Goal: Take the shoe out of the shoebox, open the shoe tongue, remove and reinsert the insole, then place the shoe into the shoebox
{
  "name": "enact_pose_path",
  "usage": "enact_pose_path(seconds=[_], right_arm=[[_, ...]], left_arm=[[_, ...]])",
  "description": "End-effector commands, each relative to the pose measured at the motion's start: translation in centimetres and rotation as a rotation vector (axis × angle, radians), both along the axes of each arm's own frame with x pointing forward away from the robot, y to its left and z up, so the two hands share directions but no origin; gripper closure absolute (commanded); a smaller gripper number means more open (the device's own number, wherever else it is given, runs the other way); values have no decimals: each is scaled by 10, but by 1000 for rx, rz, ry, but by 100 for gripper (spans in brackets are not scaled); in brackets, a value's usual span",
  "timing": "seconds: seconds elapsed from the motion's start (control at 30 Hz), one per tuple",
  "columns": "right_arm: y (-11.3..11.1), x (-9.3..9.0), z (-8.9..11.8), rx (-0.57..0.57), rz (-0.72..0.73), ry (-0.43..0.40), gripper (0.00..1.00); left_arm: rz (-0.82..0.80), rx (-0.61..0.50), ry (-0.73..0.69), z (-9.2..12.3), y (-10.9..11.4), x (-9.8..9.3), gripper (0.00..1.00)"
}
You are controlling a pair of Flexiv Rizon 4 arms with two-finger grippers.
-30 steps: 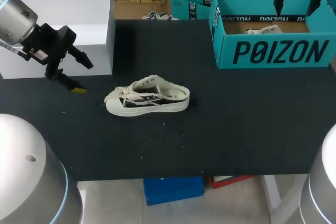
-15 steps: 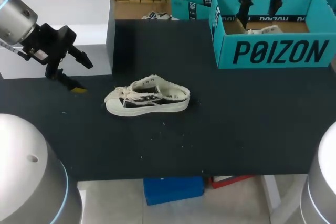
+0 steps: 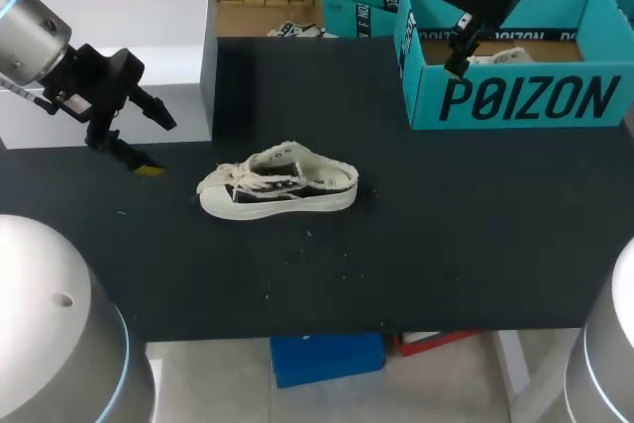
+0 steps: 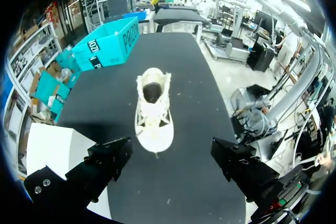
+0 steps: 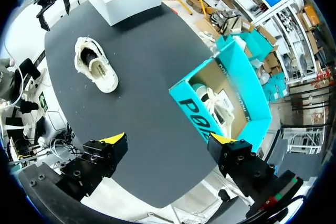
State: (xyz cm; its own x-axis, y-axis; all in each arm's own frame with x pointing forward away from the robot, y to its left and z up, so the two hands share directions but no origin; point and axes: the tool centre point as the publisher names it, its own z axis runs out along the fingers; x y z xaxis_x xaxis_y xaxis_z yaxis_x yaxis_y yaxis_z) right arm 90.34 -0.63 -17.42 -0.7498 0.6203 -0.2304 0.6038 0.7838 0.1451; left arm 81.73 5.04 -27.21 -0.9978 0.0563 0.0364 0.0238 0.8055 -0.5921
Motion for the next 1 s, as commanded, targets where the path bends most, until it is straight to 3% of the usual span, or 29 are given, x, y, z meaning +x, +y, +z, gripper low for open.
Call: enact_pose_path(seconds=[0.03, 0.27, 0.63, 0.77, 0.87, 1.0], right_arm=[[-4, -4, -2, 51, 15, -44, 0], [10, -5, -7, 91, 99, -53, 0], [65, -20, -29, 315, 286, -119, 0], [92, -27, -42, 416, 410, -135, 0], [115, -33, -53, 485, 618, -126, 0], [115, -33, -53, 485, 618, -126, 0]], left_arm=[[0, 0, -4, -1, 0, -1, 0], [0, 0, -4, -1, 0, -1, 0], [0, 0, -4, -1, 0, -1, 0], [0, 0, -4, -1, 0, -1, 0], [0, 0, -4, -1, 0, -1, 0], [0, 0, -4, -1, 0, -1, 0]])
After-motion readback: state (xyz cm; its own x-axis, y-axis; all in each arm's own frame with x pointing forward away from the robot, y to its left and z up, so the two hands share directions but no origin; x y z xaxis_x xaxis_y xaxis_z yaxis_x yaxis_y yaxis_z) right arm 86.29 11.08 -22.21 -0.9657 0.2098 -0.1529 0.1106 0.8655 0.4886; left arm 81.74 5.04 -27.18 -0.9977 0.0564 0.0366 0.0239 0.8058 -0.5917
